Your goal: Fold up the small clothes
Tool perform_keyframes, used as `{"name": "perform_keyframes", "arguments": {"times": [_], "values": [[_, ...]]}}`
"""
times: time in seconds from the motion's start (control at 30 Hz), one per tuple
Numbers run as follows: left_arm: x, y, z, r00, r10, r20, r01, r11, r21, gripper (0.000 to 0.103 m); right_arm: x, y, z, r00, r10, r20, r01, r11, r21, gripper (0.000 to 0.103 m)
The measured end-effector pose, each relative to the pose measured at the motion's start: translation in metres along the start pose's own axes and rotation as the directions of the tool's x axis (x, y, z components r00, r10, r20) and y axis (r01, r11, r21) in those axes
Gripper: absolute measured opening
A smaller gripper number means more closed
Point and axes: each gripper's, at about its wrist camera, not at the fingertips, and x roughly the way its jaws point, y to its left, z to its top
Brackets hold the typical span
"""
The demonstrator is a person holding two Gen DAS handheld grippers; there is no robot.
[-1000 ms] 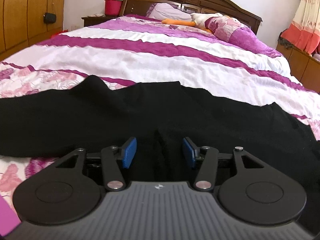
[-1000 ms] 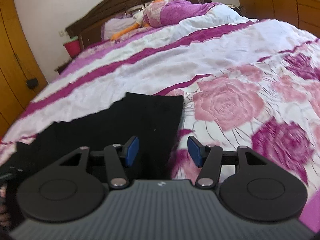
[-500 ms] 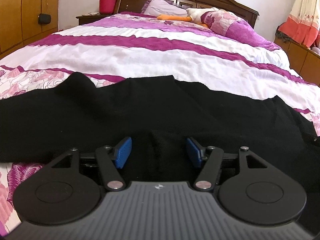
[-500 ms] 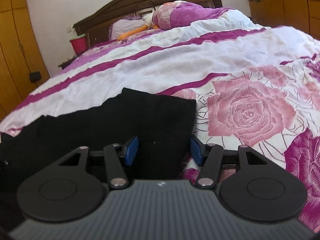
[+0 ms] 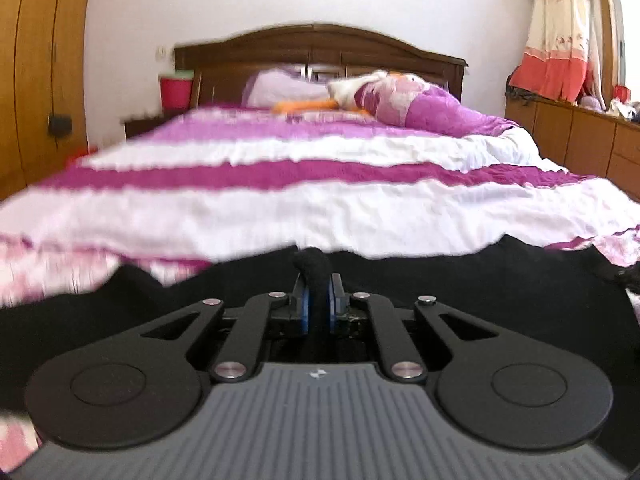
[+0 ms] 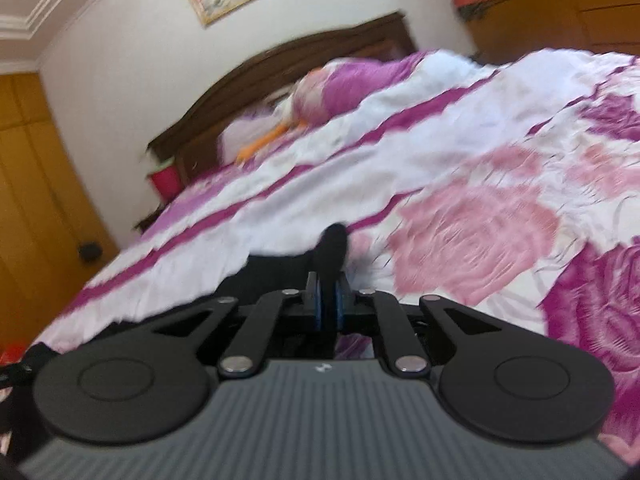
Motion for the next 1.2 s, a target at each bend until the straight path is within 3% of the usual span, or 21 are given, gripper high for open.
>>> {"name": "perform_keyframes", "arguments": {"times": [0.07, 0.2, 0.33, 0.4, 0.47, 0.53, 0.6, 0.7, 0.77, 0.9, 0.93, 0.97, 1.0, 1.03, 1.1, 1.17, 1.2], "values": [[0.012, -0.001, -0.001, 1.0, 0.014, -0.017, -0.014, 1.0, 0.005, 0.01, 0.003, -0.002, -0.001, 1.0, -0.031, 0.001, 0.031, 0.999, 0.014, 0.009], [0.038, 0.008, -0.018, 0.989, 0.015, -0.148, -0.021, 0.999, -0.04, 0.011, 0.014, -0.01, 0.0, 0.996, -0.053, -0.073, 0.057, 0.997, 0.055, 0.011], [0.037, 0.014, -0.022, 0.989, 0.007, -0.147, -0.016, 0.998, -0.06, 0.012, 0.015, -0.002, 0.013, 0.989, -0.062, -0.134, 0.062, 0.998, -0.005, 0.015], [0.037, 0.016, -0.02, 0.988, -0.004, -0.153, -0.006, 0.998, -0.065, 0.012, 0.01, 0.007, 0.023, 0.99, -0.075, -0.12, 0.068, 0.996, -0.066, 0.029], [0.035, 0.019, -0.019, 0.988, -0.009, -0.155, -0.002, 0.997, -0.075, 0.013, 0.007, 0.017, 0.032, 0.992, -0.062, -0.107, 0.047, 0.99, -0.135, 0.057], [0.032, 0.021, -0.017, 0.987, -0.011, -0.158, -0.002, 0.996, -0.085, 0.017, 0.008, 0.028, 0.038, 0.994, -0.016, -0.112, -0.01, 0.974, -0.226, 0.059], [0.027, 0.023, -0.017, 0.986, -0.021, -0.164, 0.005, 0.995, -0.098, 0.019, 0.018, 0.039, 0.041, 0.983, 0.044, -0.181, -0.102, 0.94, -0.326, 0.059], [0.024, 0.029, -0.017, 0.983, -0.045, -0.181, 0.024, 0.992, -0.12, 0.024, 0.044, 0.05, 0.038, 0.939, 0.092, -0.331, -0.229, 0.886, -0.403, 0.057], [0.026, 0.033, -0.017, 0.981, -0.051, -0.187, 0.027, 0.991, -0.134, 0.028, 0.061, 0.056, 0.033, 0.917, 0.067, -0.394, -0.255, 0.858, -0.446, 0.057], [0.034, 0.04, -0.018, 0.977, -0.073, -0.2, 0.034, 0.982, -0.188, 0.036, 0.072, 0.067, 0.017, 0.906, 0.028, -0.422, -0.283, 0.782, -0.556, 0.057], [0.036, 0.04, -0.018, 0.977, -0.075, -0.202, 0.035, 0.98, -0.196, 0.037, 0.071, 0.067, 0.014, 0.906, 0.027, -0.423, -0.289, 0.768, -0.571, 0.049], [0.038, 0.039, -0.019, 0.977, -0.075, -0.2, 0.034, 0.979, -0.203, 0.037, 0.07, 0.067, 0.012, 0.901, 0.039, -0.432, -0.309, 0.758, -0.574, 0.029], [0.039, 0.038, -0.019, 0.978, -0.074, -0.193, 0.034, 0.978, -0.204, 0.036, 0.067, 0.066, 0.012, 0.893, 0.055, -0.447, -0.329, 0.756, -0.566, 0.018], [0.038, 0.036, -0.018, 0.98, -0.074, -0.184, 0.037, 0.98, -0.197, 0.027, 0.064, 0.066, 0.011, 0.889, 0.064, -0.454, -0.339, 0.758, -0.557, 0.008], [0.032, 0.03, -0.015, 0.988, -0.061, -0.143, 0.036, 0.984, -0.174, 0.012, 0.055, 0.07, 0.009, 0.904, 0.079, -0.42, -0.334, 0.742, -0.581, 0.008], [0.022, 0.027, -0.01, 0.996, -0.04, -0.074, 0.027, 0.986, -0.164, 0.012, 0.044, 0.071, 0.011, 0.937, 0.093, -0.338, -0.291, 0.743, -0.603, 0.007], [0.019, 0.025, -0.007, 0.999, -0.029, -0.044, 0.022, 0.987, -0.159, 0.012, 0.039, 0.07, 0.016, 0.952, 0.106, -0.288, -0.262, 0.768, -0.584, 0.007]]}}
